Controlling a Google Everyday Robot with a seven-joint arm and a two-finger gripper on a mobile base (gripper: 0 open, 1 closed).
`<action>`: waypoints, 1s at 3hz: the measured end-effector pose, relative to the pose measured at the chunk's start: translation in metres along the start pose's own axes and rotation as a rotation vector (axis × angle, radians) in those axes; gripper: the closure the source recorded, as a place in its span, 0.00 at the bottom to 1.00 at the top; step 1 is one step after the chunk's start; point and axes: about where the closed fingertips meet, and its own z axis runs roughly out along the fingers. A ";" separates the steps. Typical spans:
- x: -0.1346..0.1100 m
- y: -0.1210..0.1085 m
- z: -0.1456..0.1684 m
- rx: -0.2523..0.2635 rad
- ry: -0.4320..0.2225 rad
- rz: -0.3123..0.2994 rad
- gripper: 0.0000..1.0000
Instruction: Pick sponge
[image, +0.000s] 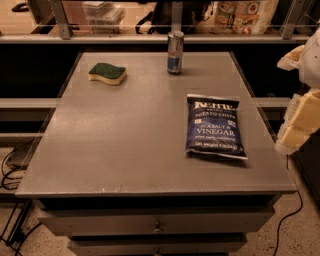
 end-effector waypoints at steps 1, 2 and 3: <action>-0.010 -0.010 0.005 0.018 -0.131 -0.002 0.00; -0.044 -0.026 0.017 0.016 -0.289 -0.039 0.00; -0.081 -0.047 0.041 -0.030 -0.394 -0.075 0.00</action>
Offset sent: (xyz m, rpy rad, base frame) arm 0.0714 0.0712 0.0056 0.4154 -0.1536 0.2008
